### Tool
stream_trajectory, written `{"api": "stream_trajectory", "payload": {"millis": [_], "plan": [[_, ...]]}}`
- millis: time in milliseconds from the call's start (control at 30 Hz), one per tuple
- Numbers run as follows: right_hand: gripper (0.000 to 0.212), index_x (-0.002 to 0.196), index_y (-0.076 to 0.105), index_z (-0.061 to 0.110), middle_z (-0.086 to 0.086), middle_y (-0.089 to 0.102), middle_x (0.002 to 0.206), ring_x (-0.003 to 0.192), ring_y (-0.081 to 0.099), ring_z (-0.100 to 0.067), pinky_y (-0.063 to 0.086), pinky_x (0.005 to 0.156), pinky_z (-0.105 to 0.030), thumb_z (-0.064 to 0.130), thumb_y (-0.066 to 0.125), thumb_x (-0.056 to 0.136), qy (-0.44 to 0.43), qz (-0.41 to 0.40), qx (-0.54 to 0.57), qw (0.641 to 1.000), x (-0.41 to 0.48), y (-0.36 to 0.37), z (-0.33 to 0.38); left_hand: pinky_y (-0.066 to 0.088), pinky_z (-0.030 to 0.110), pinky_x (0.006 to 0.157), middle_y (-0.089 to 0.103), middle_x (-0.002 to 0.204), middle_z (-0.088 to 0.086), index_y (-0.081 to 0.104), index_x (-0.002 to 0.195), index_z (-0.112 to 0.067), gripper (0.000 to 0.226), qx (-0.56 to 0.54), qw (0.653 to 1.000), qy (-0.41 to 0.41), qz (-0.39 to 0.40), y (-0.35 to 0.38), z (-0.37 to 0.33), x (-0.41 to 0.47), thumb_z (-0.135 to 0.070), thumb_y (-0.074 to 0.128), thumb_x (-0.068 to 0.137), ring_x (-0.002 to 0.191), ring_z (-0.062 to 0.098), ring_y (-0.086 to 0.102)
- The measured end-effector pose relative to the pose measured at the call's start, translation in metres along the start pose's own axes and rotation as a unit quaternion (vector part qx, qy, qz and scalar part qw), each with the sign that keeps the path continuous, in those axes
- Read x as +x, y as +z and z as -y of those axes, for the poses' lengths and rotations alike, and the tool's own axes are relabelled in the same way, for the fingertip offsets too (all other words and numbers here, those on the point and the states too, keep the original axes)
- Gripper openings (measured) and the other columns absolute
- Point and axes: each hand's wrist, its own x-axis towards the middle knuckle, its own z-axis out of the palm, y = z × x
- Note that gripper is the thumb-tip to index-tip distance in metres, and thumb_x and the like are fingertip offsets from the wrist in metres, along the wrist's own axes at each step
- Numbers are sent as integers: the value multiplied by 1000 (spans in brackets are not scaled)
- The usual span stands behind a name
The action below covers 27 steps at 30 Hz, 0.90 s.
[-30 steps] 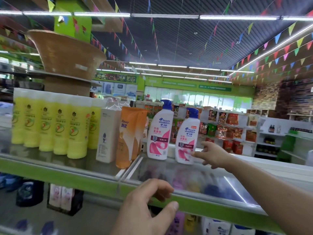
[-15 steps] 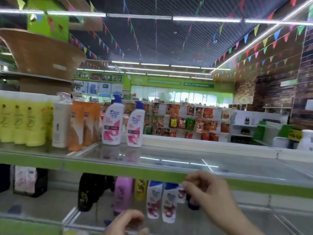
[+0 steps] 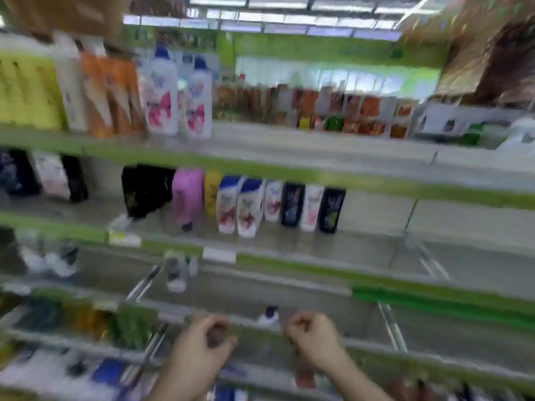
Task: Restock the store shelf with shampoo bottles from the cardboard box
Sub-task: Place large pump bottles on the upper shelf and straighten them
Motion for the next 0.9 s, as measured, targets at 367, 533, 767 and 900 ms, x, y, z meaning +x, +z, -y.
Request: {"api": "stream_trajectory", "payload": {"millis": [367, 533, 767, 900], "plan": [[17, 72, 70, 13, -5, 70, 67, 56, 66, -25, 48, 47, -27, 27, 76, 80, 215, 96, -22, 972, -16, 85, -149, 52, 28, 79, 69, 86, -8, 60, 80, -34, 16, -18, 985, -141, 100, 96, 100, -41, -33, 74, 72, 79, 11, 64], [8, 82, 74, 25, 4, 74, 76, 76, 69, -22, 56, 73, -35, 31, 69, 81, 238, 120, -67, 961, -26, 131, -214, 43, 15, 73, 62, 92, -18, 62, 96, -31, 17, -5, 970, -197, 143, 132, 154, -63, -25, 72, 84, 80, -6, 57], [16, 99, 76, 16, -2, 71, 94, 82, 64, -16, 43, 67, -19, 17, 63, 91, 280, 167, -139, 935, -39, 192, -328, 49, 21, 76, 65, 89, -16, 62, 83, -37, 17, -7, 947, -288, 145, 202, 243, -98, -23, 72, 80, 85, 3, 62], [13, 82, 73, 17, 2, 70, 74, 69, 64, -17, 54, 68, -26, 21, 64, 91, 337, 192, -160, 908, -45, 234, -409, 44, 12, 72, 61, 86, -21, 65, 94, -29, 18, 4, 941, -294, 169, 251, 297, -119, -18, 71, 81, 81, -9, 58]]}}
